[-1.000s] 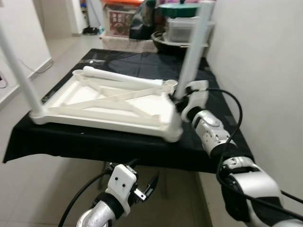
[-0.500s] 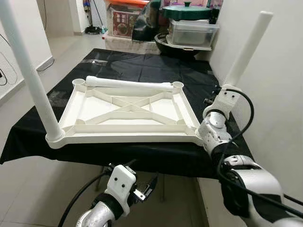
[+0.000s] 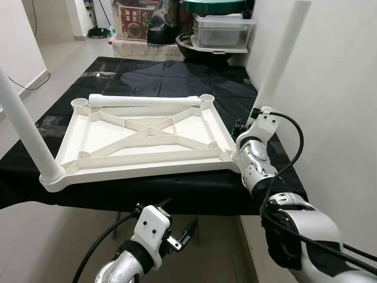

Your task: Building children table

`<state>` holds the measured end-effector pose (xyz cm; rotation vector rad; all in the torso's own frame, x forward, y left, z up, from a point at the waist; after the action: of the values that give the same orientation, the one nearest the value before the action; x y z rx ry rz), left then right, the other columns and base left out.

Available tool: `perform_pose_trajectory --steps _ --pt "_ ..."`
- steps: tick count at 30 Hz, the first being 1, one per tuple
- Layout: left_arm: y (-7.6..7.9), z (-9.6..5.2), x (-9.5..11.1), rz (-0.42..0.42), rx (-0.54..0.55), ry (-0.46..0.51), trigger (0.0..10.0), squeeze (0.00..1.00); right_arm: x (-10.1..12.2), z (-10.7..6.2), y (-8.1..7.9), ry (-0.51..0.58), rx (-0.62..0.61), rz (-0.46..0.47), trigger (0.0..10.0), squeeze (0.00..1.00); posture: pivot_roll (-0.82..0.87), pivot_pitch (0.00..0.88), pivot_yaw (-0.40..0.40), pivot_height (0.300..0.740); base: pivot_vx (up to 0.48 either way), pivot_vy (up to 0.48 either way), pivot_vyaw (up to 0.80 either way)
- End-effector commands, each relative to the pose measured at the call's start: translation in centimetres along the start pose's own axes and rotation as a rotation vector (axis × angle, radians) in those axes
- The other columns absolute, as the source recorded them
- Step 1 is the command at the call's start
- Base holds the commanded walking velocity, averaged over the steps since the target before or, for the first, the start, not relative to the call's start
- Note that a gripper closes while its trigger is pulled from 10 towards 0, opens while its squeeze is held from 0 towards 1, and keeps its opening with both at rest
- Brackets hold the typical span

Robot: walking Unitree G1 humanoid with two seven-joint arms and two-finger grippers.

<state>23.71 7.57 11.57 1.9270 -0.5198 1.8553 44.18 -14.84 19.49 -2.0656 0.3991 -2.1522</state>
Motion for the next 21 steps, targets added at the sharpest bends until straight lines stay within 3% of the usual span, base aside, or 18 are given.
perform_pose_trajectory --steps 1,2,4,5,7,8,9,11,12,14,16,19,20,21 --pt "0.2 0.1 -0.2 -0.005 -0.005 -0.012 10.0 0.0 -0.5 -0.5 -2.5 0.012 0.235 -0.015 10.0 0.0 0.15 0.068 -0.078 0.74 0.0 0.0 0.0" --pt "0.2 0.1 -0.2 -0.005 -0.005 -0.012 10.0 0.0 -0.5 -0.5 -2.5 0.012 0.235 -0.015 10.0 0.0 0.15 0.068 -0.078 0.74 0.0 0.0 0.0" --pt "0.2 0.2 -0.2 -0.005 -0.005 -0.011 10.0 0.0 -1.7 -1.5 -3.8 -0.037 0.49 -0.048 10.0 0.0 0.15 0.068 -0.078 0.74 0.0 0.0 0.0" --pt "0.2 0.2 -0.2 -0.005 -0.005 -0.011 10.0 0.0 -1.7 -1.5 -3.8 -0.037 0.49 -0.048 10.0 0.0 0.15 0.068 -0.078 0.74 0.0 0.0 0.0" --pt "0.2 0.1 -0.2 -0.005 -0.004 -0.011 10.0 0.0 -2.4 -2.5 -4.4 -0.083 0.687 -0.06 10.0 0.0 0.15 0.068 -0.078 0.74 0.0 0.0 0.0" --pt "0.2 0.1 -0.2 -0.005 -0.004 -0.011 10.0 0.0 -2.4 -2.5 -4.4 -0.083 0.687 -0.06 10.0 0.0 0.15 0.068 -0.078 0.74 0.0 0.0 0.0" --pt "0.2 0.1 -0.2 -0.005 -0.004 -0.011 10.0 0.0 -2.4 -3.1 -4.7 -0.101 0.8 -0.064 10.0 0.0 0.15 0.068 -0.077 0.74 0.0 0.0 0.0" --pt "0.2 0.1 -0.2 -0.005 -0.004 -0.011 10.0 0.0 -2.4 -3.1 -4.7 -0.101 0.8 -0.064 10.0 0.0 0.15 0.068 -0.077 0.74 0.0 0.0 0.0" --pt "0.1 0.1 -0.2 -0.005 -0.004 -0.01 10.0 0.0 -2.3 -3.8 -5.2 -0.113 0.919 -0.062 10.0 0.0 0.15 0.069 -0.077 0.74 0.0 0.0 0.0" --pt "0.1 0.1 -0.2 -0.005 -0.004 -0.01 10.0 0.0 -2.3 -3.8 -5.2 -0.113 0.919 -0.062 10.0 0.0 0.15 0.069 -0.077 0.74 0.0 0.0 0.0" --pt "0.1 0.1 -0.2 -0.005 -0.004 -0.012 10.0 0.0 -1.4 -5.7 -6.5 -0.114 1.183 -0.03 10.0 0.0 0.15 0.07 -0.077 0.74 0.0 0.0 0.0" --pt "0.1 0.1 -0.2 -0.005 -0.004 -0.012 10.0 0.0 -1.4 -5.7 -6.5 -0.114 1.183 -0.03 10.0 0.0 0.15 0.07 -0.077 0.74 0.0 0.0 0.0" --pt "0.1 0.1 -0.2 -0.004 -0.004 -0.012 10.0 0.0 -1.1 -6.4 -7.1 -0.108 1.266 -0.011 10.0 0.0 0.15 0.07 -0.078 0.74 0.0 0.0 0.0" --pt "0.1 0.0 -0.3 -0.004 -0.003 -0.013 10.0 0.0 -0.9 -6.9 -7.6 -0.102 1.338 -0.008 7.1 0.0 0.15 0.068 -0.078 0.74 0.0 0.0 0.0"
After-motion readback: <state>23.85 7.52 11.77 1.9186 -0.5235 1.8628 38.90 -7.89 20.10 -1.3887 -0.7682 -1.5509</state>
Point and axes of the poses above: a point about 5 cm out from each wrist's last joint towards the gripper, its own z axis pointing out of the wrist towards the gripper, its own x axis along the axis of the wrist's last joint, y = z × x, the point moved 3 cm from there along z, pointing out of the wrist towards the gripper, and after that the axes turned 5 degrees about -z, right-handed, at the moved point
